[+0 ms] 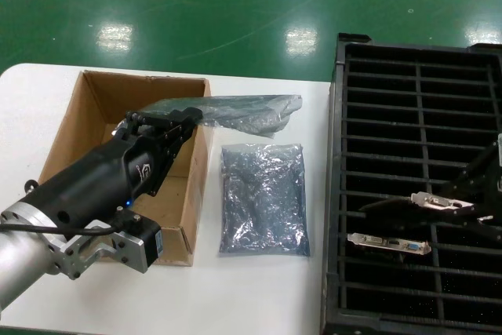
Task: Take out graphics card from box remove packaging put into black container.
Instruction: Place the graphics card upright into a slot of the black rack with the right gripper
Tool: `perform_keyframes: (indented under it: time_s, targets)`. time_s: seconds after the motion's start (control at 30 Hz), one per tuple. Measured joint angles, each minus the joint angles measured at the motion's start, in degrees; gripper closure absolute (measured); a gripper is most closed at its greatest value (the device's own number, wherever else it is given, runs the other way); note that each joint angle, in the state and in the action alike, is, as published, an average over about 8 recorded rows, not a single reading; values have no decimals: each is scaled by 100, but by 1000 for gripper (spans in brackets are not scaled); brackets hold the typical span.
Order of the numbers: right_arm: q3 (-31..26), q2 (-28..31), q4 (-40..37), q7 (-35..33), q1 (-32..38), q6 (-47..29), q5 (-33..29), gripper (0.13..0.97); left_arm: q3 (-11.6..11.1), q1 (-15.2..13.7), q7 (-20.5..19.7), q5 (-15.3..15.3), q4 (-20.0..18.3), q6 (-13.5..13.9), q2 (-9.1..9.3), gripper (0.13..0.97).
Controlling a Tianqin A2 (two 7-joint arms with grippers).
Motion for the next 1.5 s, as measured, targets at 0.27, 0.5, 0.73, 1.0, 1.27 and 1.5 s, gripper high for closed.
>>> perform_keyframes:
  time_s: [0.27,0.5,0.73,1.0,1.27,1.5]
  targets:
    - [-153,-168,-268,-135,198,40,-284,903,0,0,0,0,0,0,0,958]
    - [-289,-319,-489,-289,311,112,-514,903,0,0,0,0,0,0,0,958]
    - [-361,-389,-587,-391,319,165,-623,903,0,0,0,0,0,0,0,958]
    - [-433,-426,-641,-435,302,166,-719,903,0,0,0,0,0,0,0,958]
    - [-546,-555,-772,-368,405,116,-897,903,0,0,0,0,0,0,0,958]
    - [-634,-722,-913,-262,472,119,-1030,903,0,0,0,0,0,0,0,958]
